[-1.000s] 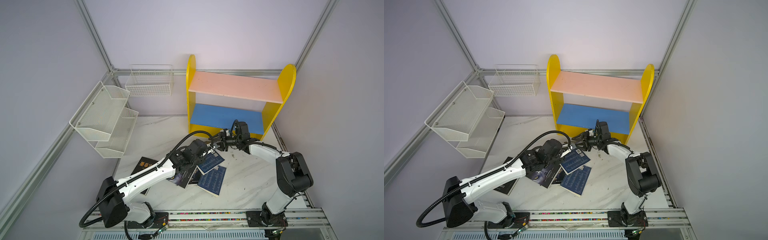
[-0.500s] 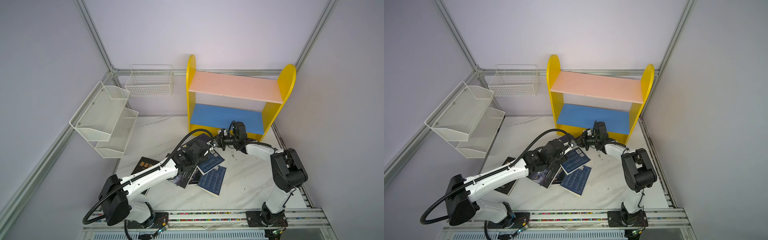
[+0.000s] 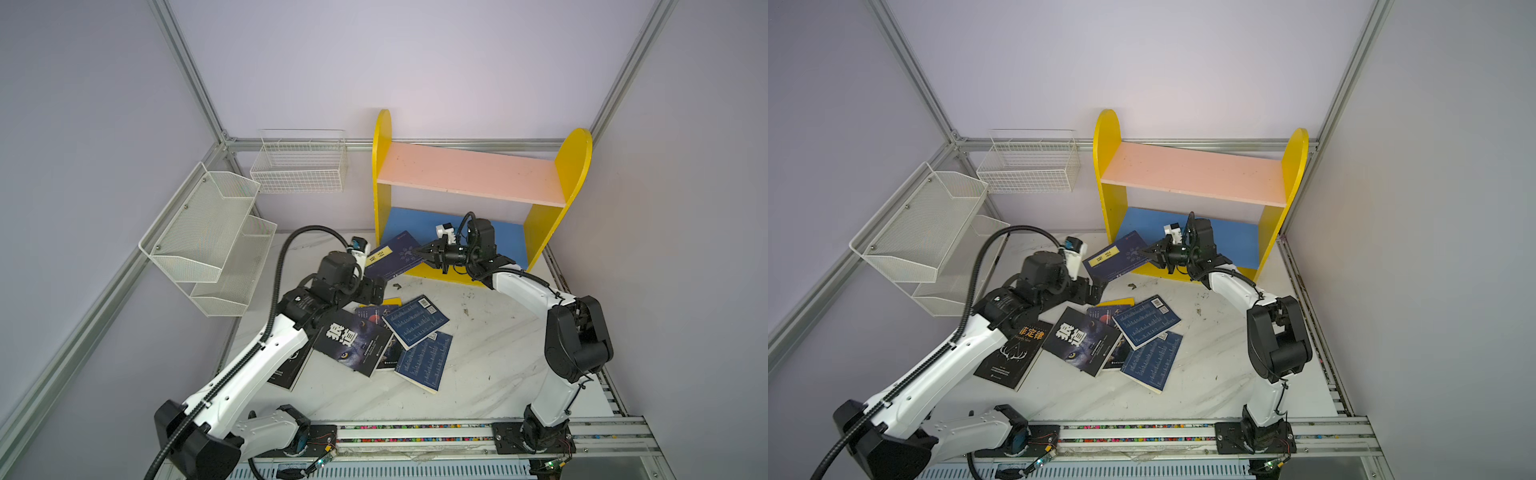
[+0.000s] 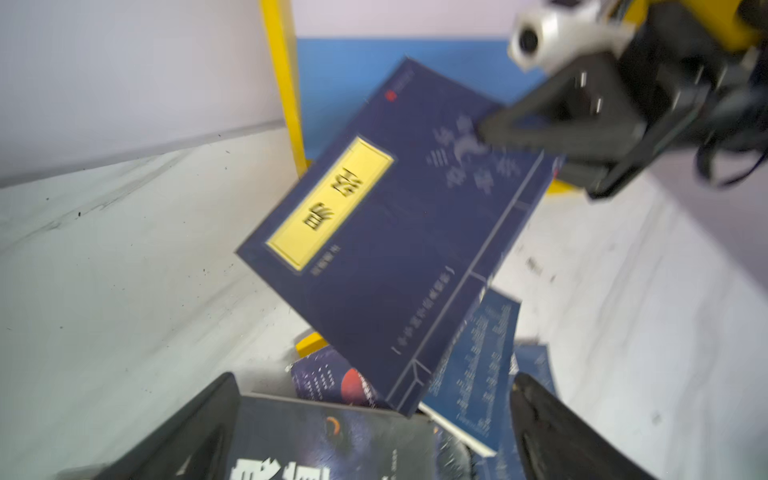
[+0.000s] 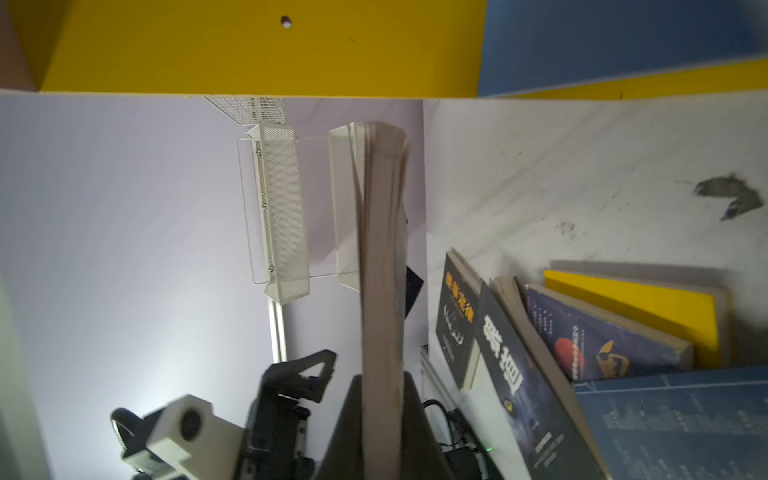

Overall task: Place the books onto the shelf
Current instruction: 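Raise the book held by both grippers up to the pink upper shelf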

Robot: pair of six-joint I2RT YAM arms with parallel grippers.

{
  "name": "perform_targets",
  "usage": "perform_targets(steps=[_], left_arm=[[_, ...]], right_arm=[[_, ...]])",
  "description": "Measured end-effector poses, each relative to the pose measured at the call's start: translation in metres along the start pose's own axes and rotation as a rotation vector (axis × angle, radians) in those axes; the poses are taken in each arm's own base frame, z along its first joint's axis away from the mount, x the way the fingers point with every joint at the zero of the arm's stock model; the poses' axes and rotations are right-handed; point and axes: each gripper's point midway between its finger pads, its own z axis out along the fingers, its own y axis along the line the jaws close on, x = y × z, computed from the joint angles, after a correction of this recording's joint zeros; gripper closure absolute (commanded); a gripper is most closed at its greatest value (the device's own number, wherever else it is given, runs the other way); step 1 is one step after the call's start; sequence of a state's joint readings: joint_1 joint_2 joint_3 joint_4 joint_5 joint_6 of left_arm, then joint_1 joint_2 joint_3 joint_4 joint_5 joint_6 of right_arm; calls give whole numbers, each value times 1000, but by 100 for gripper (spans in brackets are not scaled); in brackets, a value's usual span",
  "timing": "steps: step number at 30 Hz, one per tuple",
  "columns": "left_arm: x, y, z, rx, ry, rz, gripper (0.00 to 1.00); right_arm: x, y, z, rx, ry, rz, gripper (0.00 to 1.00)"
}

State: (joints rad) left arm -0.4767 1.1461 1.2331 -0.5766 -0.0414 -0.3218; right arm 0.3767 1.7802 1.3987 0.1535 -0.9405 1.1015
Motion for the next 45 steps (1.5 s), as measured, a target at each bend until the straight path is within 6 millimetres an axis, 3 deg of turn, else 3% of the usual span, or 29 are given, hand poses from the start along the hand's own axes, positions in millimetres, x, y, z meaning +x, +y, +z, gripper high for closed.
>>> perform_targets(steps=[6, 10, 15, 18, 20, 22, 25, 27, 31, 36, 41, 45], left_arm=[[-93, 28, -55, 142, -262, -328, 0], [-132, 41, -72, 242, -365, -457, 0], [-156, 39, -59, 337, -376, -511, 0], [-171, 36, -44, 400, -388, -529, 0], [-182, 33, -35, 449, -399, -543, 0], [-190, 28, -25, 495, -405, -558, 0], [-196, 16, -12, 548, -391, -578, 0], [-205, -1, -5, 597, -391, -570, 0], [-212, -33, 6, 675, -368, -578, 2], [-210, -54, 31, 714, -317, -644, 7], [-201, -46, 56, 671, -284, -713, 9], [-203, -42, 64, 639, -279, -741, 13]], right_arm=[[24, 63, -9, -35, -22, -266, 96], [34, 119, -24, -71, -92, -458, 96], [27, 210, -65, -158, -320, -662, 95], [7, 246, -89, -182, -494, -670, 95], [-11, 258, -97, -186, -596, -641, 95], [-32, 260, -99, -181, -670, -601, 95], [-62, 248, -87, -151, -735, -536, 95], [-83, 229, -75, -114, -769, -487, 95], [-107, 194, -60, -48, -808, -407, 95], [-115, 186, -64, -43, -860, -363, 95], [-110, 187, -84, -33, -912, -355, 94], [-112, 196, -98, -56, -947, -355, 94]])
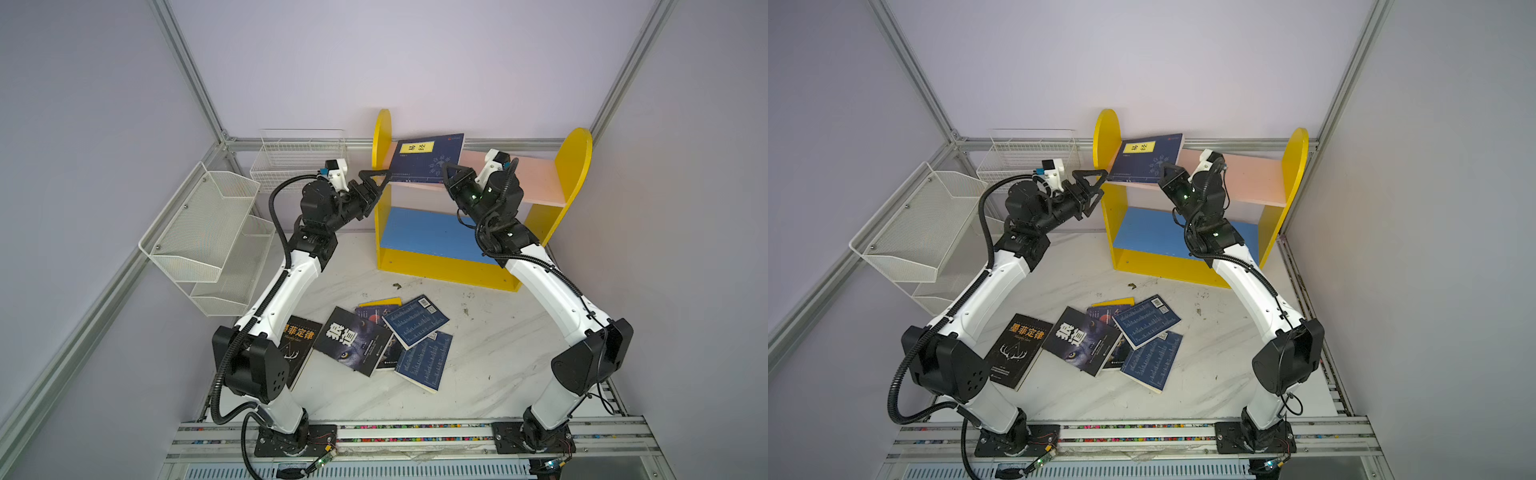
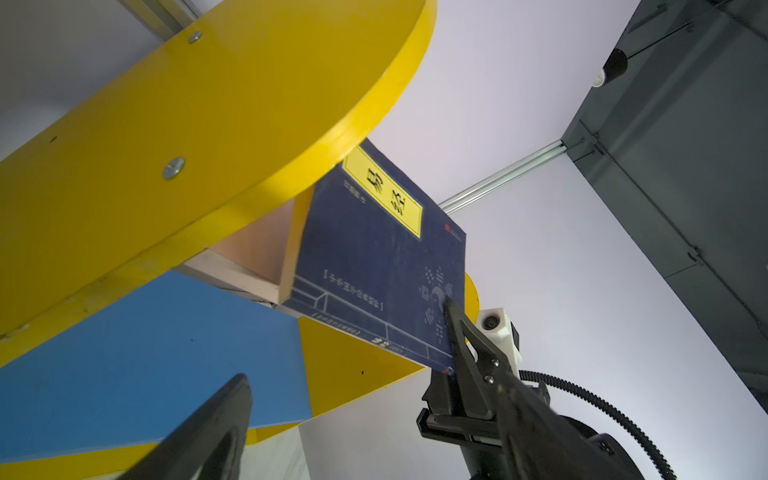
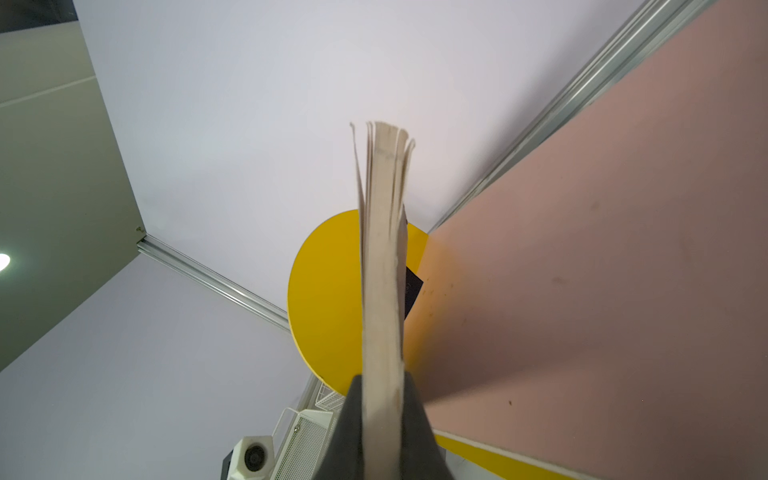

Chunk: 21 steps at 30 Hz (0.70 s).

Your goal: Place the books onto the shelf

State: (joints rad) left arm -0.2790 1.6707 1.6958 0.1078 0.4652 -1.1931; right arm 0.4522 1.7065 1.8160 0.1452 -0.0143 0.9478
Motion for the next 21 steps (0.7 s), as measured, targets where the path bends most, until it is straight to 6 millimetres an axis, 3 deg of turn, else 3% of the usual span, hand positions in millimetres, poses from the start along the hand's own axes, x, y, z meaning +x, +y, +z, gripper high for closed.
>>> perform_targets(steps=[4, 9, 16, 21], left_arm=[[-6, -6, 7, 5, -21, -15, 17], [-12, -8, 17, 6, -47, -43, 27], [-15, 15, 26, -53, -81, -101, 36], [-18, 23, 26, -85, -109, -129, 39]], right_arm=[[-4, 0, 2, -12, -10, 28, 94], [6, -9, 11, -13, 17, 61, 94], [19, -20, 22, -21, 51, 105, 94], [19, -14, 23, -50, 56, 124, 93]])
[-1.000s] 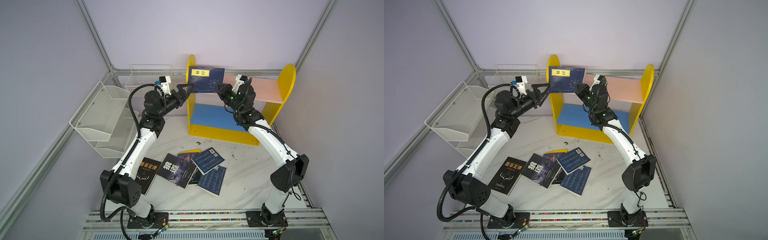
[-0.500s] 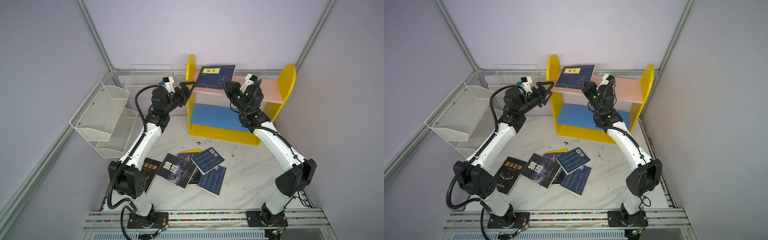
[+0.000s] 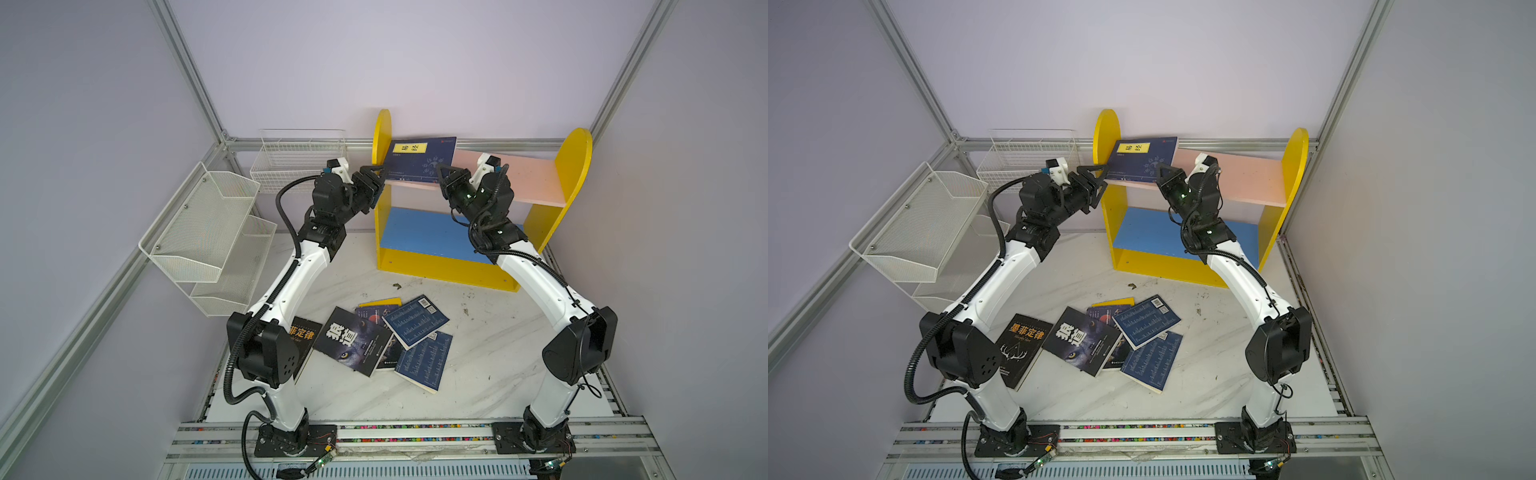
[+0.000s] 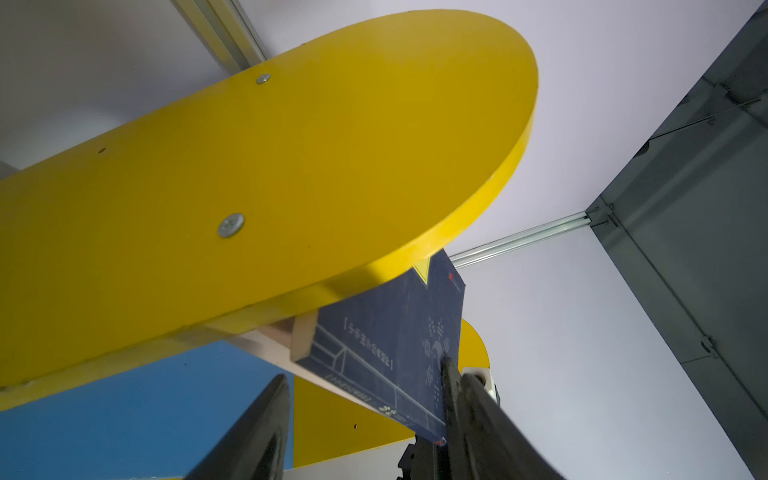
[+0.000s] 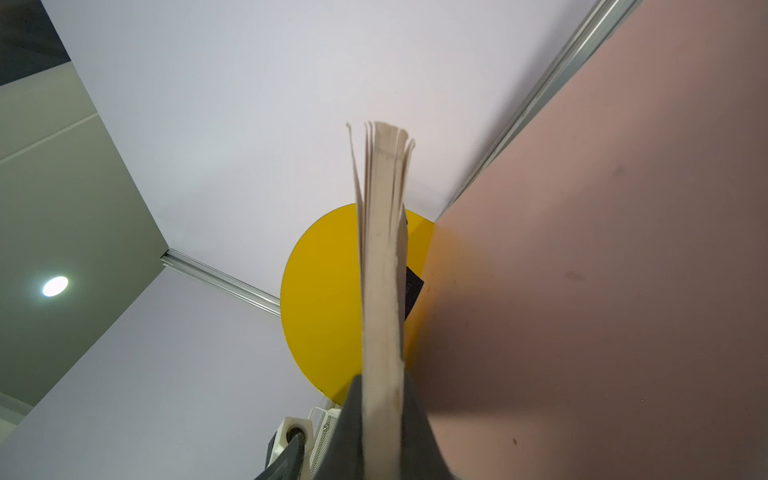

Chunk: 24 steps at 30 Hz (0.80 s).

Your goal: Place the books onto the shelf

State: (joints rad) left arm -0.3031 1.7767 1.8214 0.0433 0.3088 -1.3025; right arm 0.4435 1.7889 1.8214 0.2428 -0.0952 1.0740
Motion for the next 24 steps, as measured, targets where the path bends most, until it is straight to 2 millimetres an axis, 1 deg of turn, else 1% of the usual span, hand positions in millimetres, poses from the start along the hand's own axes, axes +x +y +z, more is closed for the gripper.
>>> perform_targets(steps=[3, 9, 12, 13, 19, 24], left_arm=[[-3, 1, 3, -4, -14, -16, 42], [-7, 3, 12, 1, -40, -46, 48], [-8, 4, 13, -2, -52, -57, 53], [-8, 5, 13, -2, -55, -61, 56], [-11, 8, 15, -13, -87, -81, 80], [-14, 5, 15, -5, -116, -99, 93]], right_arm=[[1, 1, 1, -9, 4, 7, 93], [8, -9, 6, 3, 26, 26, 93], [8, -9, 6, 0, 28, 37, 93], [8, -8, 6, -3, 27, 38, 93], [7, -5, 6, -17, 24, 45, 89], [6, -4, 6, -18, 20, 47, 84]])
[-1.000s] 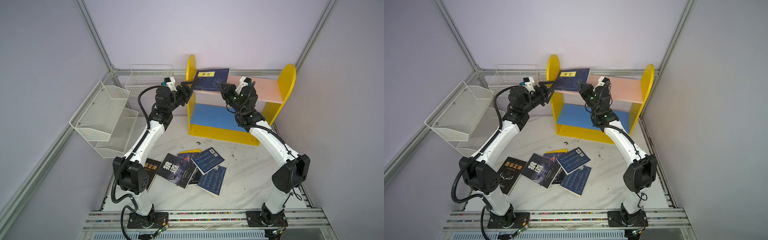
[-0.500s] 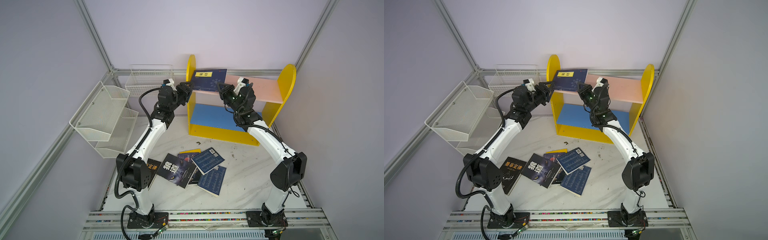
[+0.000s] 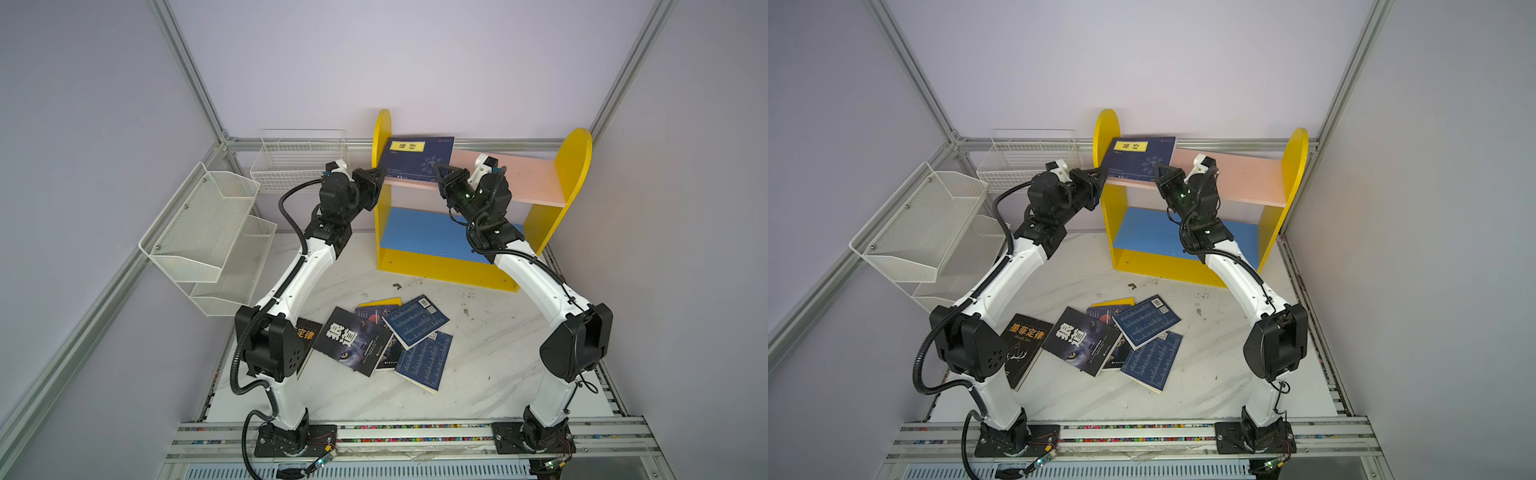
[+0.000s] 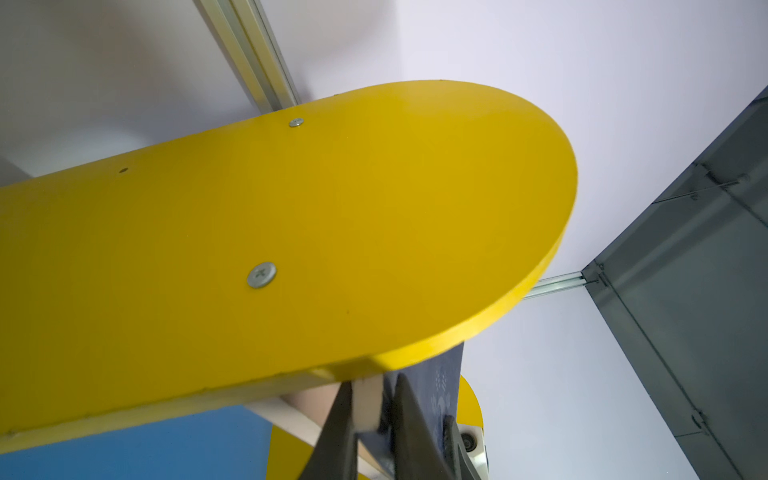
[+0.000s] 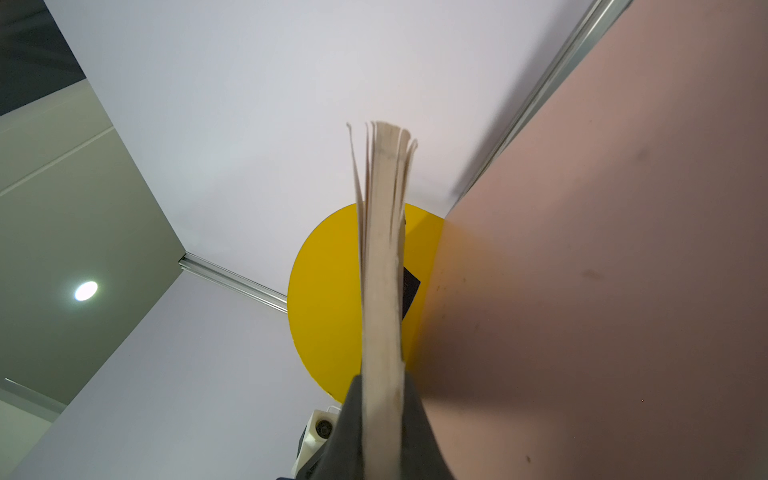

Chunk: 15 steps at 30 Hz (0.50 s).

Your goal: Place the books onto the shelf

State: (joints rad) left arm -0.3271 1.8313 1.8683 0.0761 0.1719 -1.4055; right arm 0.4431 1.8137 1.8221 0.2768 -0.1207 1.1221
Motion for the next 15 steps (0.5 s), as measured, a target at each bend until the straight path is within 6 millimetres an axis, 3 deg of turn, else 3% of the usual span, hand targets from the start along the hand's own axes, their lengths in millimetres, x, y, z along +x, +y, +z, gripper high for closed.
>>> perform_targets(steps=[2, 4, 6, 9, 15], left_arm=[[-2, -5, 0, 19, -15, -3, 98], [-1, -7, 0, 24, -25, -3, 100], [0, -7, 1, 22, -32, -3, 100], [1, -7, 1, 18, -45, -4, 100], [3, -9, 2, 18, -84, 1, 100]], right_arm=[[0, -2, 0, 6, 1, 0, 75], [0, -2, 0, 9, -1, -2, 55], [-1, -5, 0, 20, -8, -18, 43], [-7, -9, -1, 76, -34, -72, 35], [-37, -11, -15, 218, -147, -230, 34]])
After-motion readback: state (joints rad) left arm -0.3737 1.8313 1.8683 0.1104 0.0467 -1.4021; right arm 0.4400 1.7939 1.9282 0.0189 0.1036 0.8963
